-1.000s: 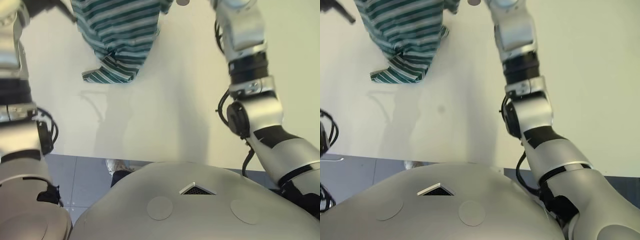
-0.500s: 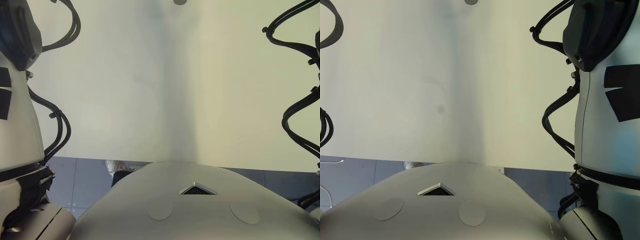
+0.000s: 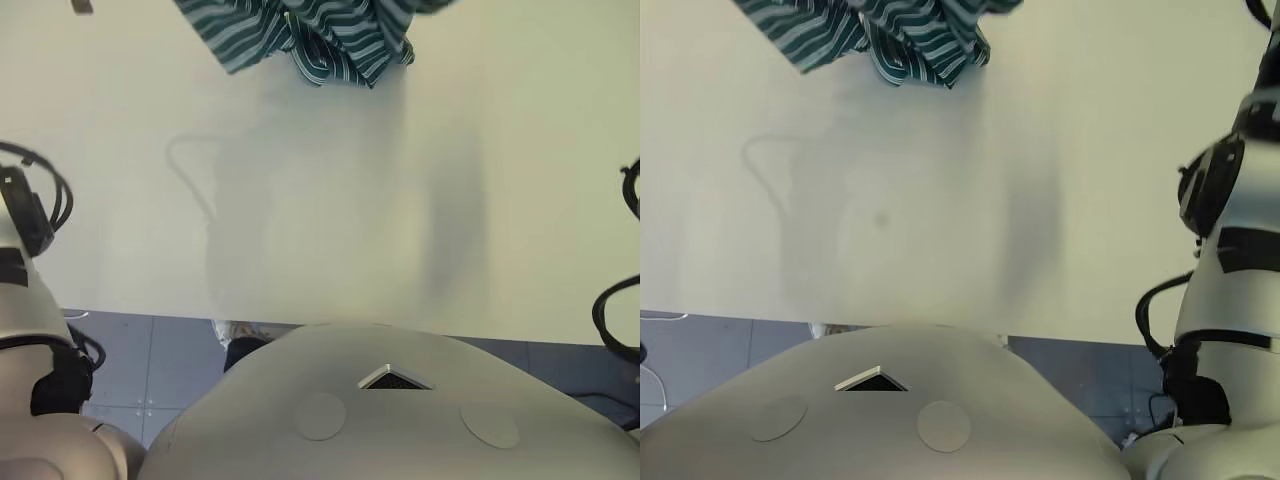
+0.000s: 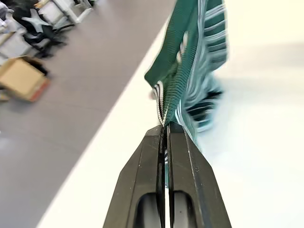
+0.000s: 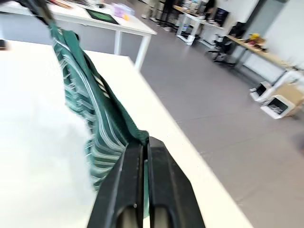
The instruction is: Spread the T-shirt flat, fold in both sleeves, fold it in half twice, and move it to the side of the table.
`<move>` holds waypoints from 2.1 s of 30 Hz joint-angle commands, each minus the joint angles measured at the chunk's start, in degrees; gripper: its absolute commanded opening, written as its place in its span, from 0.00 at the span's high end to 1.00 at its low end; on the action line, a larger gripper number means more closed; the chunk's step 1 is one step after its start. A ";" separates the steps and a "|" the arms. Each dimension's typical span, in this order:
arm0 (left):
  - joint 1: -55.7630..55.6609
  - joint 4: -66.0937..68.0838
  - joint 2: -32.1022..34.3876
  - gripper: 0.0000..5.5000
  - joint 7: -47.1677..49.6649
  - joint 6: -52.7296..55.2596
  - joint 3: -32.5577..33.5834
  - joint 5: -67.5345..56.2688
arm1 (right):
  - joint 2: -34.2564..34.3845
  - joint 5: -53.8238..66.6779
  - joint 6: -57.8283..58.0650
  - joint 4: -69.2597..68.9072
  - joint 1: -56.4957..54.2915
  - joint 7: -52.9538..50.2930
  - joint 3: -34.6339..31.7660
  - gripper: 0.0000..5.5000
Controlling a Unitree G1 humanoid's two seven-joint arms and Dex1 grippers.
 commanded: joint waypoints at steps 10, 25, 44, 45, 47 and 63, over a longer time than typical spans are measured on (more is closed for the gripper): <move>72.64 -68.51 20.25 0.95 14.98 13.56 -5.13 14.69 | -18.64 -5.57 18.05 -71.42 69.91 -11.75 18.31 1.00; 23.11 -29.84 -15.38 0.99 34.54 20.18 -12.48 3.44 | 22.80 4.59 18.56 -12.61 17.52 -38.57 12.95 1.00; 28.18 -15.13 -18.75 0.99 42.73 13.96 -13.15 17.51 | 27.66 -15.83 -10.68 27.11 12.42 -51.78 10.80 1.00; 25.20 -12.06 -20.56 0.99 42.27 13.43 -13.11 17.30 | 28.59 -16.03 -12.34 29.15 11.09 -53.22 9.94 1.00; 19.99 -6.30 -23.09 0.99 41.76 12.13 -12.93 17.48 | 29.48 -16.59 -15.84 31.98 8.22 -56.41 8.19 1.00; 64.67 -48.81 0.95 0.77 20.46 36.16 26.80 -10.14 | 12.71 5.52 32.82 -58.66 52.32 -40.57 12.09 1.00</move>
